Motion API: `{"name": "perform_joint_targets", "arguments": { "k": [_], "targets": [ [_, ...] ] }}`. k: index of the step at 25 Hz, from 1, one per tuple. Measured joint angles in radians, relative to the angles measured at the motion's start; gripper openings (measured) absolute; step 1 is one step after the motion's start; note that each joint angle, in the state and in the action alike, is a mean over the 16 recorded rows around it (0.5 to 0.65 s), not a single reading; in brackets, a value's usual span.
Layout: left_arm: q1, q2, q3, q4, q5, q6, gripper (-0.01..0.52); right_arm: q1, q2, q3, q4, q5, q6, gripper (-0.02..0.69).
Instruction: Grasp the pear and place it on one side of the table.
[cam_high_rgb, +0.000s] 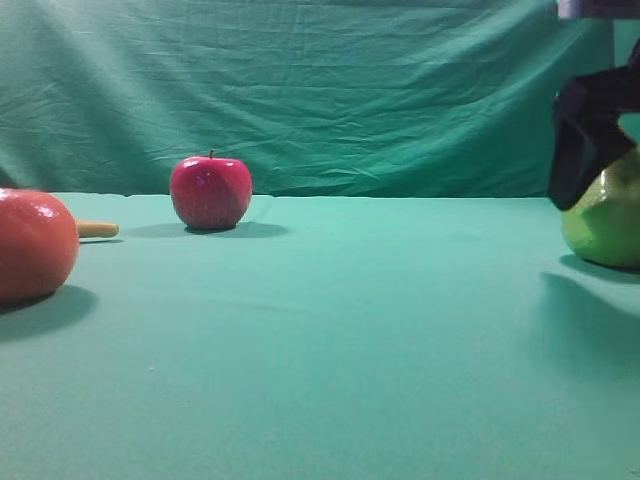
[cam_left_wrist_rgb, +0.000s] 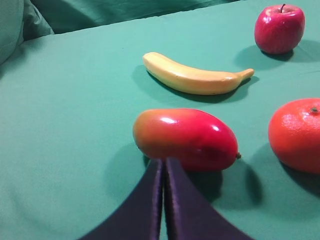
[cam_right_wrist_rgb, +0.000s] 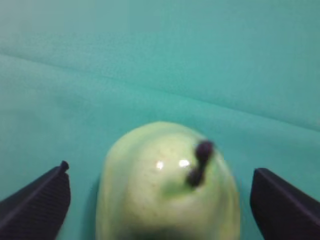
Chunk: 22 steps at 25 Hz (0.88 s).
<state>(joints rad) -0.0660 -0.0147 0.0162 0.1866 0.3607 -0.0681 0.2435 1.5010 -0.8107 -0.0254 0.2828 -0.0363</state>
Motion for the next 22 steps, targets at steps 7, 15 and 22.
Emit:
{"name": "perform_joint_targets", "arguments": {
  "k": [7, 15, 22],
  "targets": [
    [0.0, 0.0, 0.0, 0.0, 0.0, 0.0, 0.0, 0.0, -0.22, -0.063, -0.014, 0.188, 0.002, 0.403],
    [0.0, 0.0, 0.0, 0.0, 0.0, 0.0, 0.0, 0.0, -0.497, -0.086, -0.005, 0.358, 0.005, 0.097],
    [0.0, 0.0, 0.0, 0.0, 0.0, 0.0, 0.0, 0.0, -0.718, -0.086, 0.029, 0.434, 0.006, 0.0]
  ]
}}
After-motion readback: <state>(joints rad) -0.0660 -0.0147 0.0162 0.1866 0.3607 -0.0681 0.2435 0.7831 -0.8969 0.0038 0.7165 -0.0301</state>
